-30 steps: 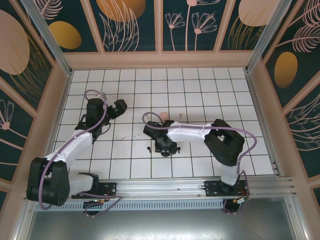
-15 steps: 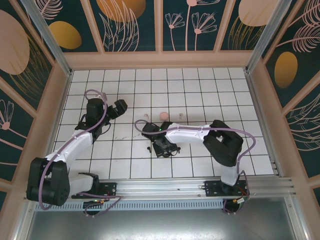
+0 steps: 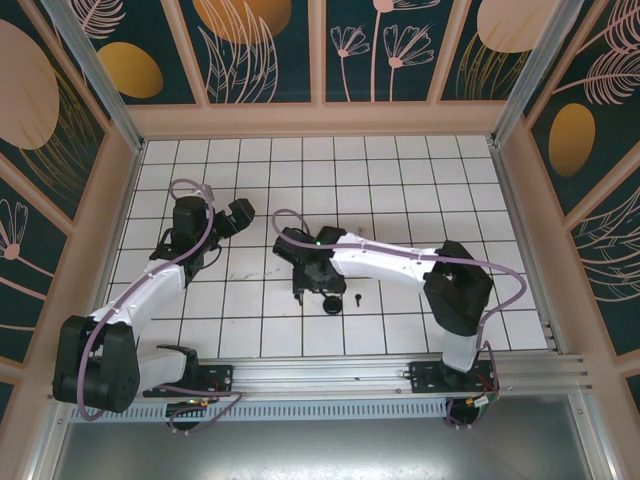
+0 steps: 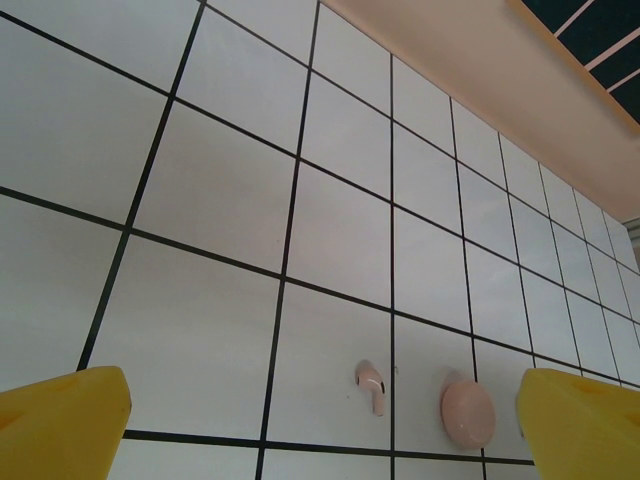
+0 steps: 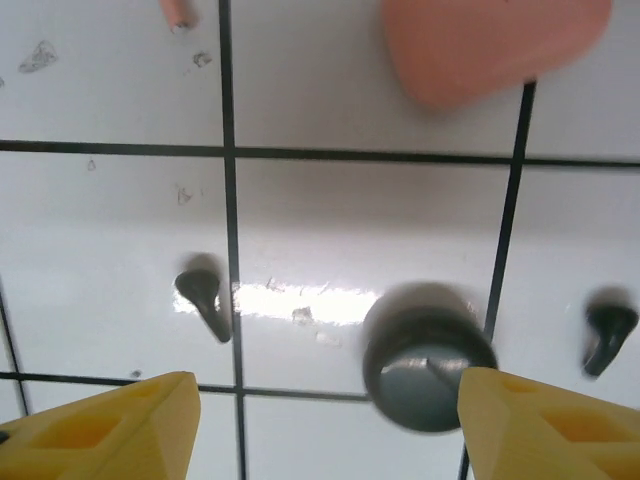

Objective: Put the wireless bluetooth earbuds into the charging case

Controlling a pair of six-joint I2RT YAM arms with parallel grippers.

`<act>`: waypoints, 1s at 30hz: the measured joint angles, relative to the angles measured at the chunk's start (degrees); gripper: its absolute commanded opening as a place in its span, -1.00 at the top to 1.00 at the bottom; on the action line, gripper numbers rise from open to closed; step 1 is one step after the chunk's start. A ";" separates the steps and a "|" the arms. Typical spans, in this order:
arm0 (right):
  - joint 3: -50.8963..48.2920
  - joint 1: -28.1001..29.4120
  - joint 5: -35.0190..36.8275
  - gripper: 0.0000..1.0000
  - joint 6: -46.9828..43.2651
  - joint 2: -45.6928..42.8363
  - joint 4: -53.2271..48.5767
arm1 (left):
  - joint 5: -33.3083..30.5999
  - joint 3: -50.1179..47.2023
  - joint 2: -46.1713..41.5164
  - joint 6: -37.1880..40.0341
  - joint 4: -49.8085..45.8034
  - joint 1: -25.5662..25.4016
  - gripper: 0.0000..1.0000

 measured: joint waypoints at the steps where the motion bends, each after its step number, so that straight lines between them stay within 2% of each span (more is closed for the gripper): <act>1: -1.22 0.00 -0.59 -0.45 3.28 -1.09 0.44 | 0.02 0.11 -0.02 0.00 0.00 0.00 -0.97; 5: -5.40 0.00 -2.01 -0.51 13.46 -4.04 1.60 | 0.02 0.59 0.00 0.00 0.07 0.00 -0.97; 10: -9.20 -0.11 -3.28 -0.57 21.14 -4.85 2.78 | 0.07 0.63 0.02 0.00 0.17 0.00 -0.97; 19: -13.33 -1.38 -5.70 -0.61 27.04 -4.85 5.75 | 0.28 0.79 0.22 -0.02 0.22 0.00 -0.97; 30: -14.14 -3.63 -7.04 -0.57 28.52 -4.85 8.48 | 0.50 0.79 0.24 -0.15 0.22 0.00 -0.97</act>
